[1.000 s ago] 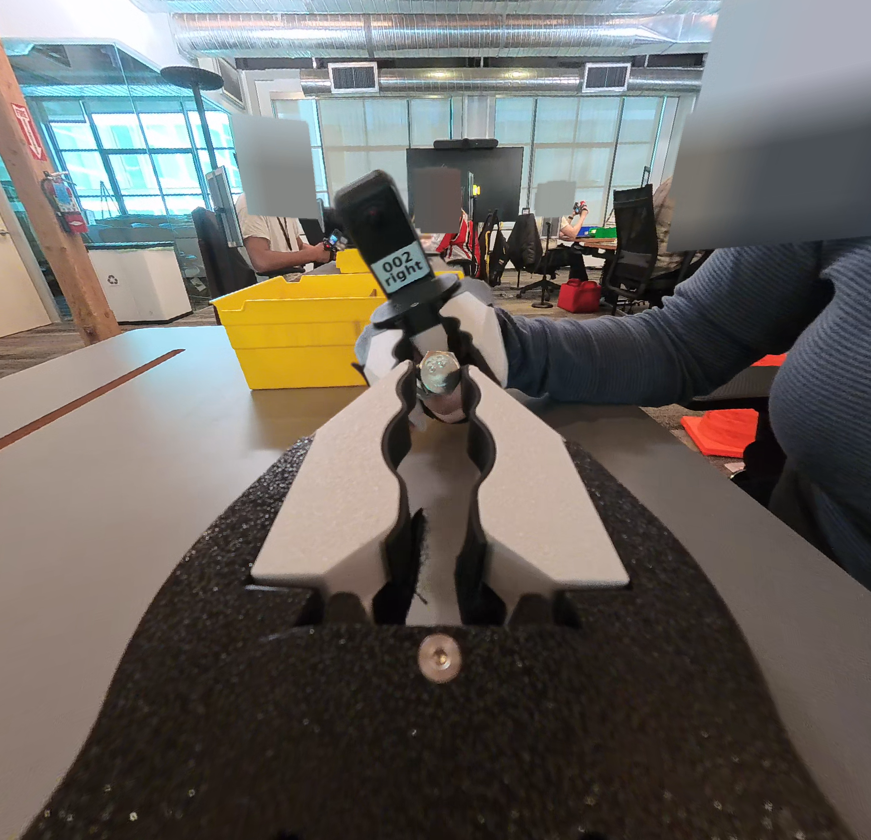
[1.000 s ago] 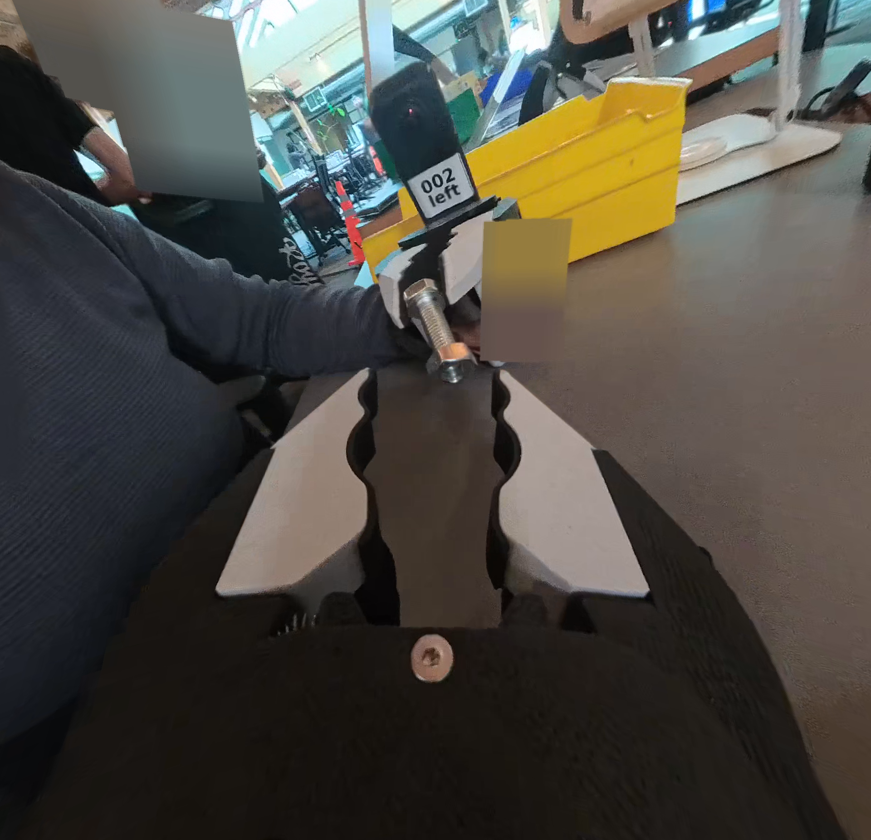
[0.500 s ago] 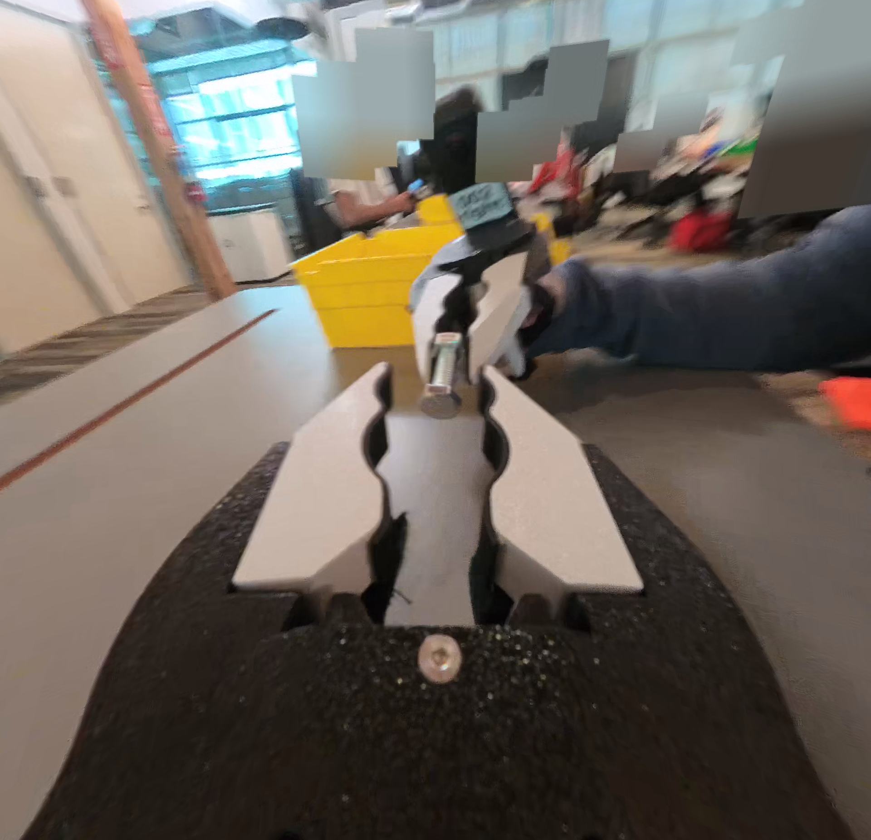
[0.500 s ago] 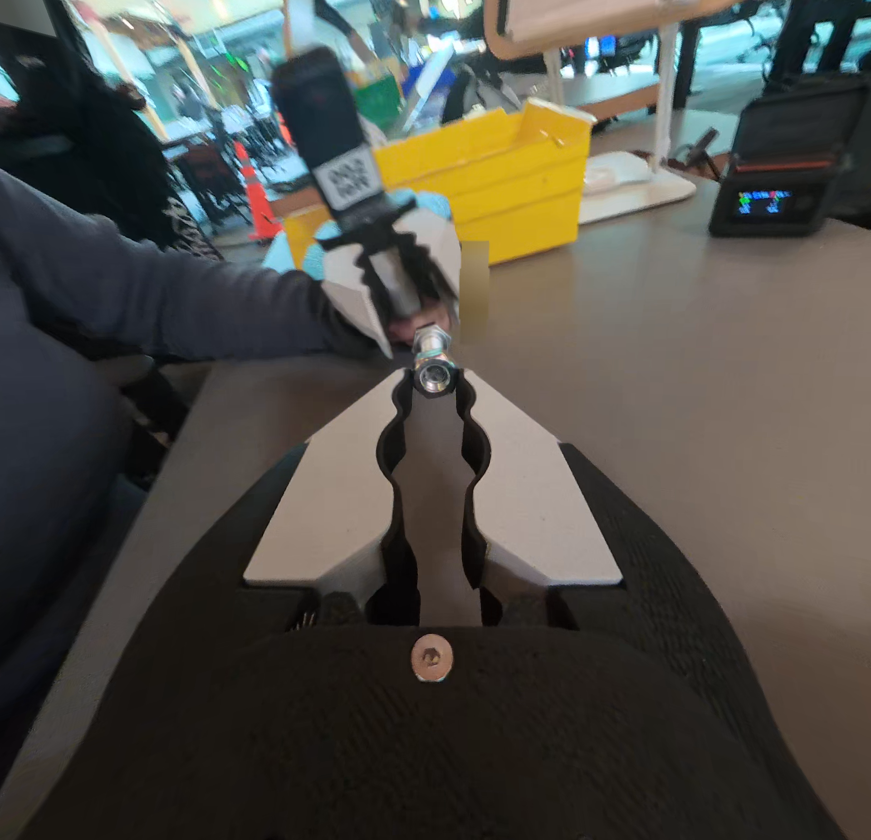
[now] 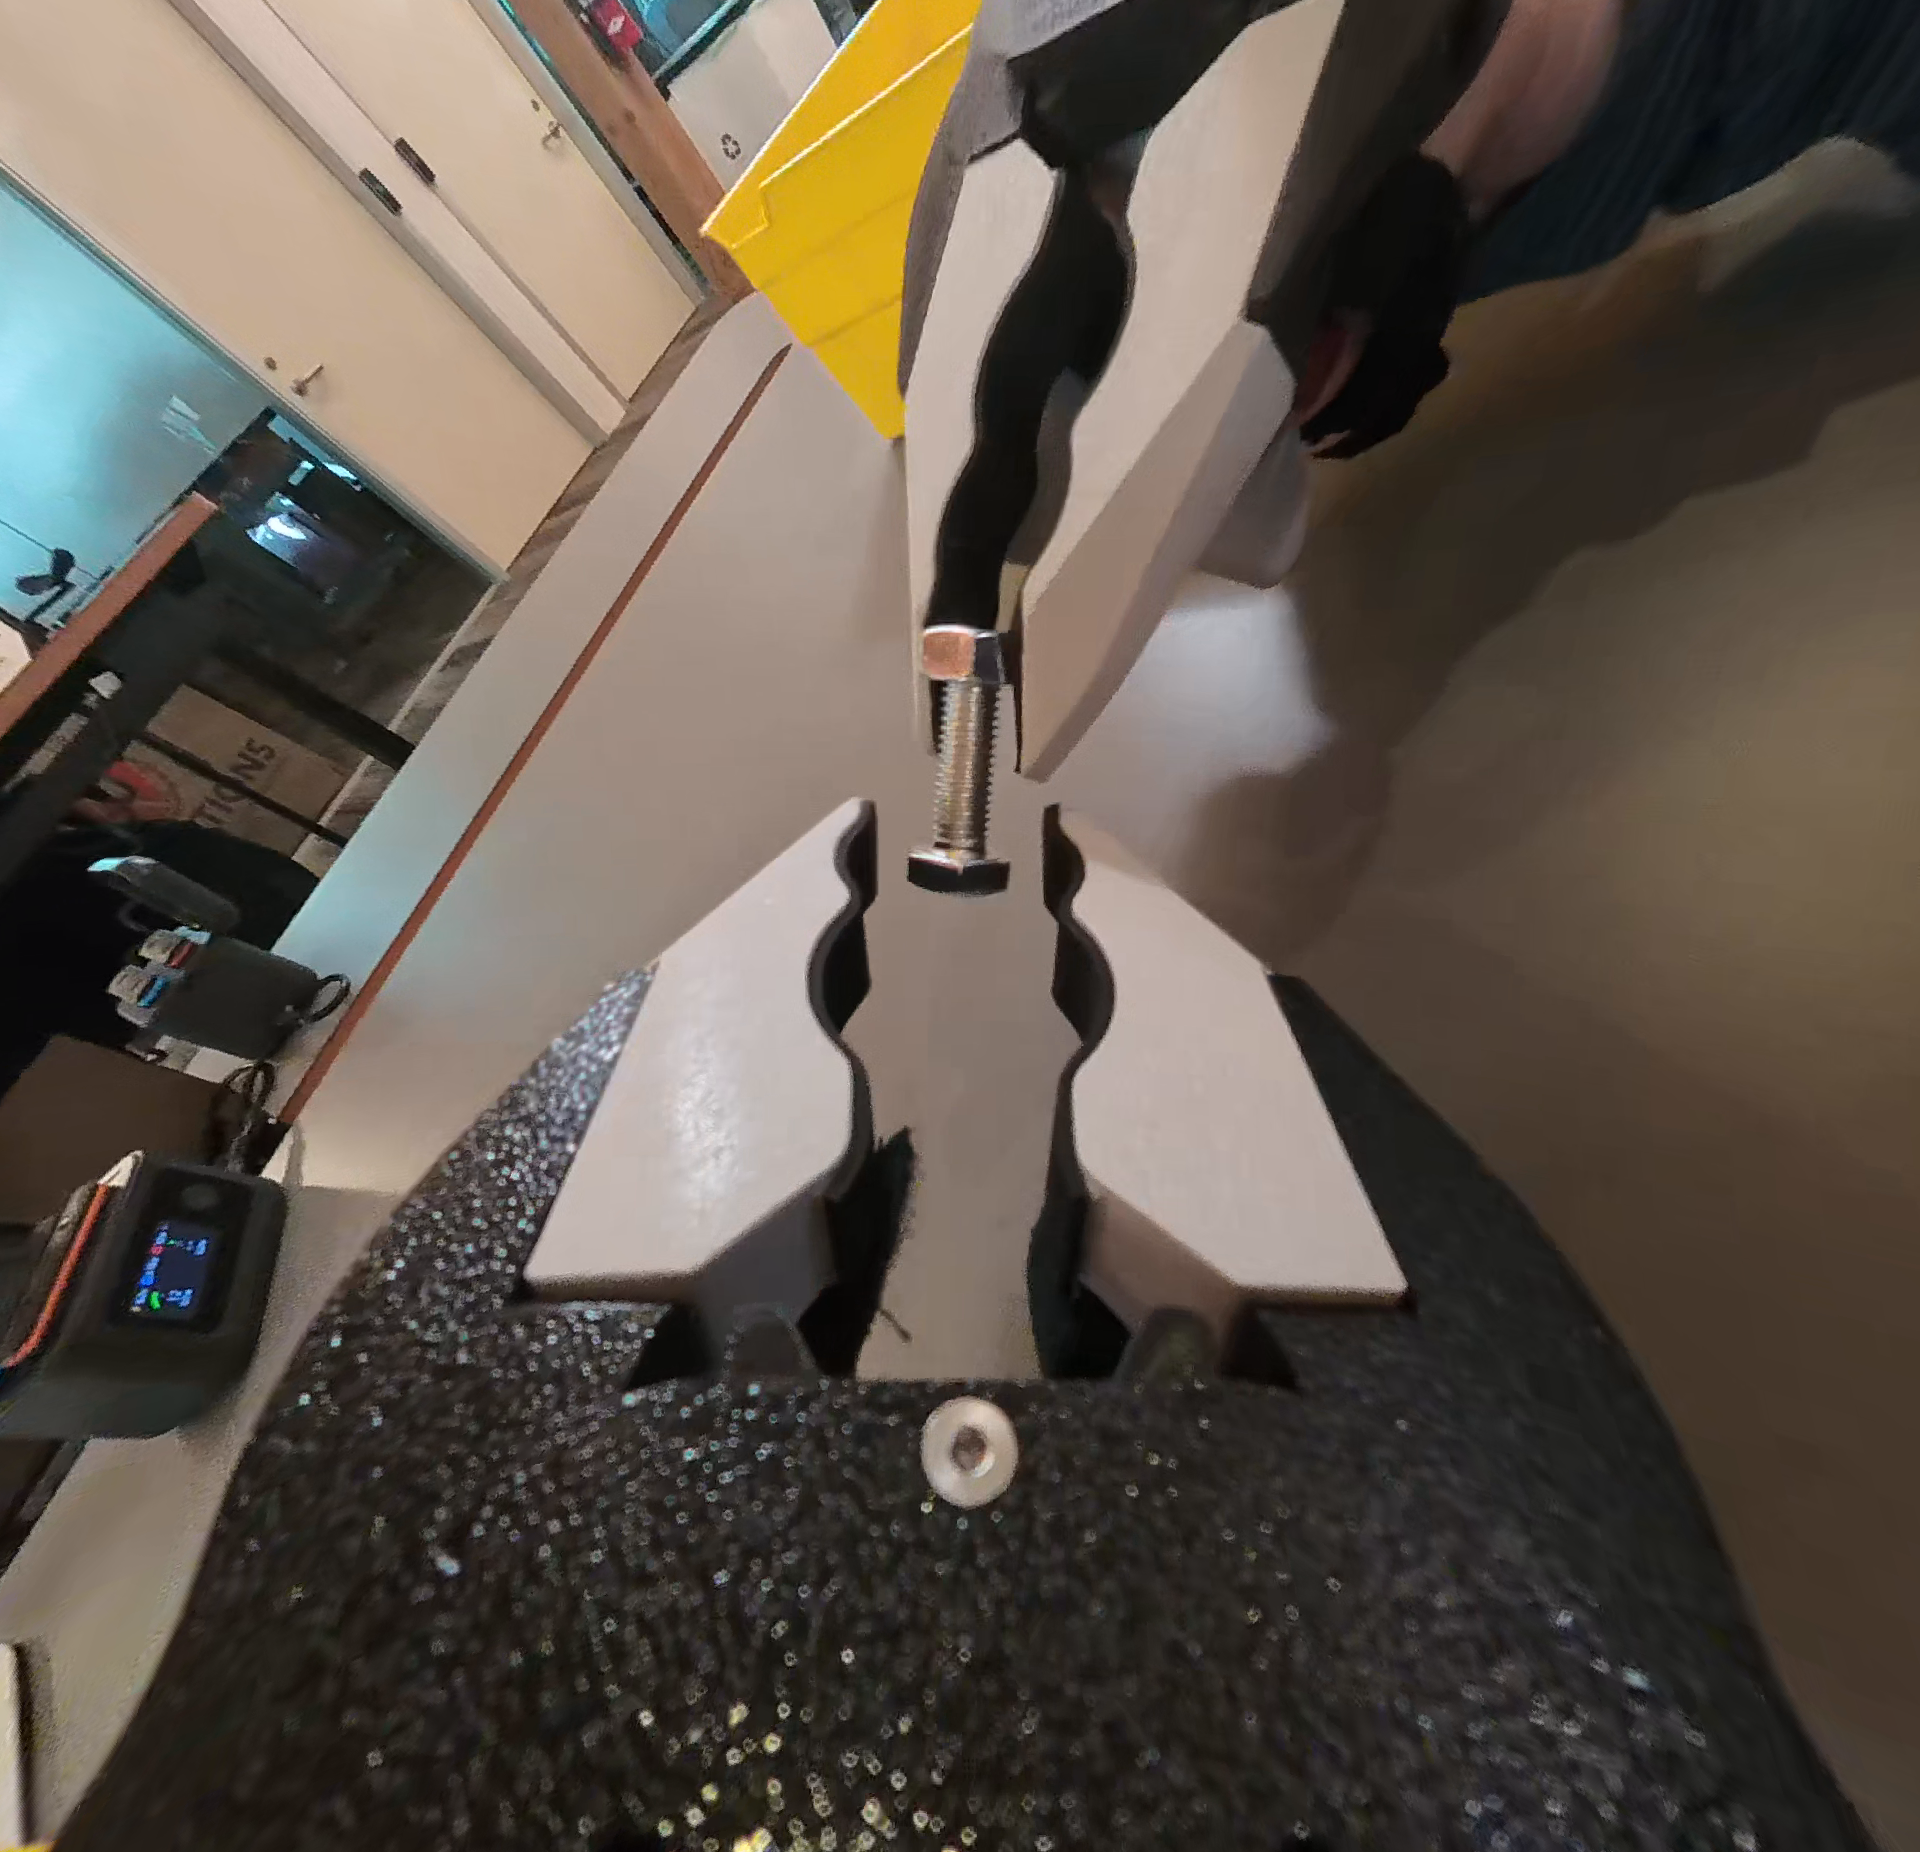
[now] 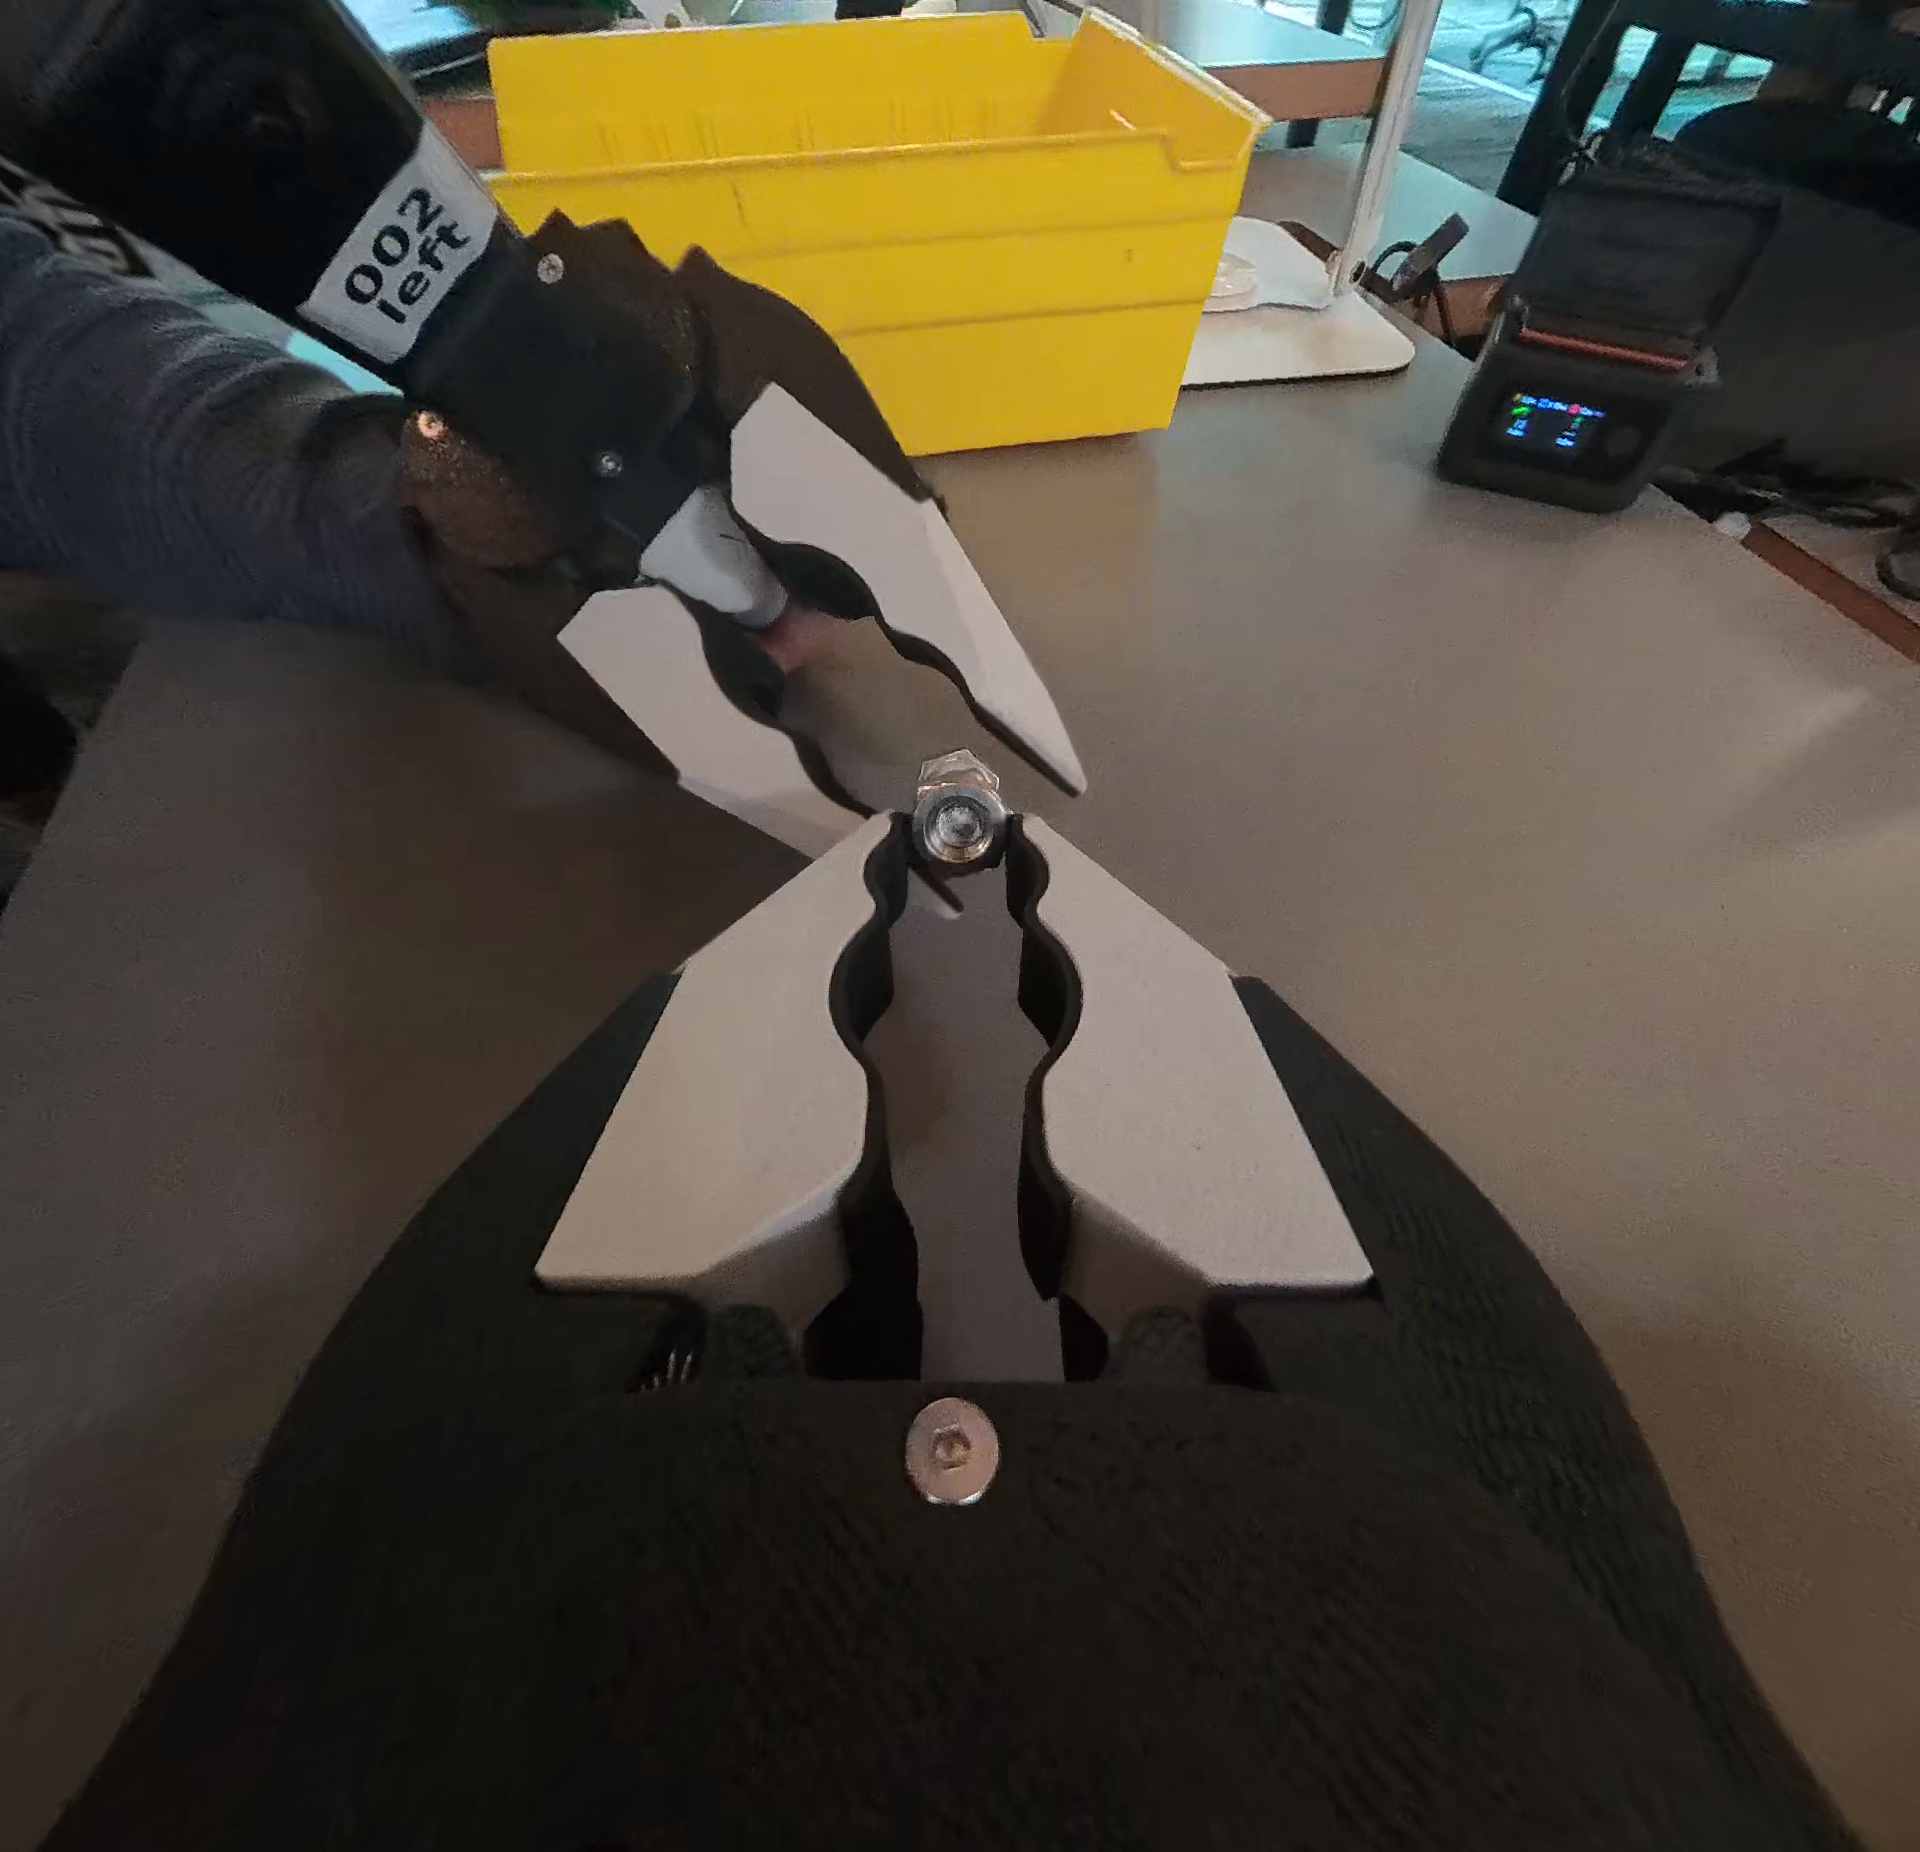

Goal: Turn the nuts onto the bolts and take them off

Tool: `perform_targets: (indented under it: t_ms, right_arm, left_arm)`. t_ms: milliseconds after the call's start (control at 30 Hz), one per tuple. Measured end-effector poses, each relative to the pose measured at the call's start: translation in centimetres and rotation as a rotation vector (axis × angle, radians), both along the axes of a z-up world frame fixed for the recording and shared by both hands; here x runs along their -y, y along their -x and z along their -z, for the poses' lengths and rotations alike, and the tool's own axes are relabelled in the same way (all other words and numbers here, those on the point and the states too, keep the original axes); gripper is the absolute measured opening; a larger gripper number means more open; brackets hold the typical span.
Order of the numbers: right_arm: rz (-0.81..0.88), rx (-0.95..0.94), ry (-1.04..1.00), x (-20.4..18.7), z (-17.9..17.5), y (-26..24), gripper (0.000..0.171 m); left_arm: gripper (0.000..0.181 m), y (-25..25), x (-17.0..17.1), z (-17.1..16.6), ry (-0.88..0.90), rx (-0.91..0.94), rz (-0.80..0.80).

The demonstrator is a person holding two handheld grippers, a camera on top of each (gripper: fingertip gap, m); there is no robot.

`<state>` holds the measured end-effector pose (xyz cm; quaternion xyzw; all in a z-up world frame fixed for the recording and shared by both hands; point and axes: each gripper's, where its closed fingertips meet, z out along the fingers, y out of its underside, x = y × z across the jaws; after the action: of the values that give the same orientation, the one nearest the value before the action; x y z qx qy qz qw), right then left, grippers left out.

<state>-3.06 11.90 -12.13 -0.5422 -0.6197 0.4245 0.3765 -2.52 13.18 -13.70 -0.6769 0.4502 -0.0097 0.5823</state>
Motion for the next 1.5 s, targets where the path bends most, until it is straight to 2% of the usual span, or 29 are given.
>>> perform_targets:
  t_ms: [133, 333, 433, 533, 633, 700, 767, 867, 1000, 1067, 1267, 1367, 1500]
  right_arm:
    - [-0.012, 0.002, -0.021, 0.3, -0.1, 0.1, 0.017]
    - [0.033, 0.028, -0.071, -0.2, 0.4, 0.2, 0.018]
    - [0.051, 0.077, -0.05, -0.4, 0.9, 0.1, 0.038]
    - [0.022, 0.087, -0.07, 0.4, 0.8, 0.3, 0.041]
    - [-0.028, 0.044, -0.193, 1.6, 0.1, 0.6, 0.046]
    - [0.035, 0.089, -0.235, 0.5, 0.5, 0.4, 0.047]
    - [0.073, 0.189, -0.194, -0.4, 1.8, -0.3, 0.052]
    - [0.045, 0.219, -0.142, 0.1, 2.4, -0.4, 0.052]
    - [-0.032, 0.092, -0.251, 2.1, 0.6, 0.3, 0.054]
    - [-0.009, 0.047, -0.268, 1.9, -0.3, 0.4, 0.052]
    - [0.051, 0.231, -0.122, 0.3, 2.2, -1.0, 0.05]
    - [0.01, 0.203, -0.167, 1.4, 2.0, -0.3, 0.051]
    - [-0.008, 0.154, -0.336, 1.7, 1.3, 0.4, 0.055]
  left_arm:
    - [0.017, -0.2, 0.1, 0.6, 0.018, -0.025, 0.017]
    - [0.016, 0.4, -0.5, 1.0, 0.001, -0.092, -0.024]
    - [0.016, 0.7, -0.8, 1.5, 0.008, -0.119, -0.041]
    - [0.016, 0.9, -1.0, 1.9, 0.003, -0.164, -0.056]
    - [0.016, 0.8, -1.0, 2.2, -0.007, -0.196, -0.049]
    - [0.016, 0.8, -1.0, 2.4, -0.008, -0.208, -0.048]
    - [0.017, 0.8, -1.0, 2.4, -0.006, -0.199, -0.046]
    - [0.016, 0.6, -0.9, 2.3, 0.017, -0.144, -0.022]
    - [0.016, 0.1, -0.4, 2.2, 0.053, -0.105, 0.03]
    - [0.016, 0.0, -0.4, 2.2, 0.043, -0.108, 0.035]
    - [0.016, 0.0, -0.5, 2.3, 0.065, -0.099, 0.037]
    - [0.016, 0.0, -0.5, 2.3, 0.081, -0.092, 0.039]
    - [0.016, 0.0, -0.5, 2.4, 0.094, -0.09, 0.043]
